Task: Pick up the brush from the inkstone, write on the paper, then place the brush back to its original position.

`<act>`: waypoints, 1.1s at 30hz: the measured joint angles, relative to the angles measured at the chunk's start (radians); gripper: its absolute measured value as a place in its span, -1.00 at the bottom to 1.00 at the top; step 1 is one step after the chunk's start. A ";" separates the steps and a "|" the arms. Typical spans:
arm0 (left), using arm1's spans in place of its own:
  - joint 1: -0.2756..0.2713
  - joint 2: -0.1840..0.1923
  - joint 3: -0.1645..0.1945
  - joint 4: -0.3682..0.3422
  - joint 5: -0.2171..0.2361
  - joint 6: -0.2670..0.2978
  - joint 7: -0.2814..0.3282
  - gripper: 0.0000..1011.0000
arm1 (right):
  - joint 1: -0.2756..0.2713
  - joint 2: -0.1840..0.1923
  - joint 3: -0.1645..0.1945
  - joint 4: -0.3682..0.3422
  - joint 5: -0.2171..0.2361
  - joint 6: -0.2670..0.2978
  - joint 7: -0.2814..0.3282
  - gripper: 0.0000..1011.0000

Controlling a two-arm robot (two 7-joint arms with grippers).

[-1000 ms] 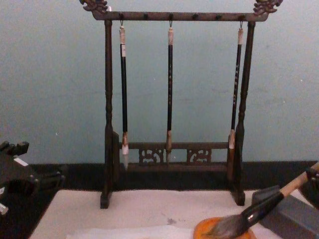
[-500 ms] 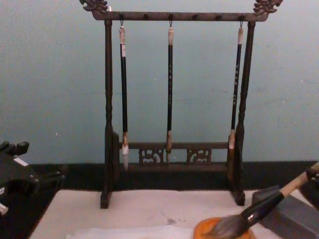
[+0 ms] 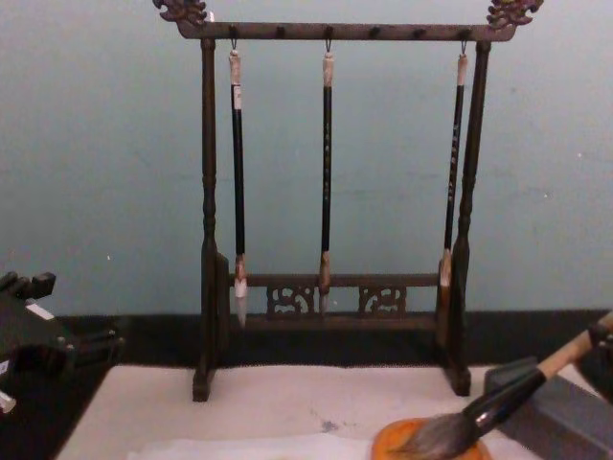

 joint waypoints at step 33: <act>0.000 0.000 0.000 0.000 0.000 0.000 0.000 1.00 | -0.034 -0.023 0.053 -0.032 0.044 0.022 0.020 0.98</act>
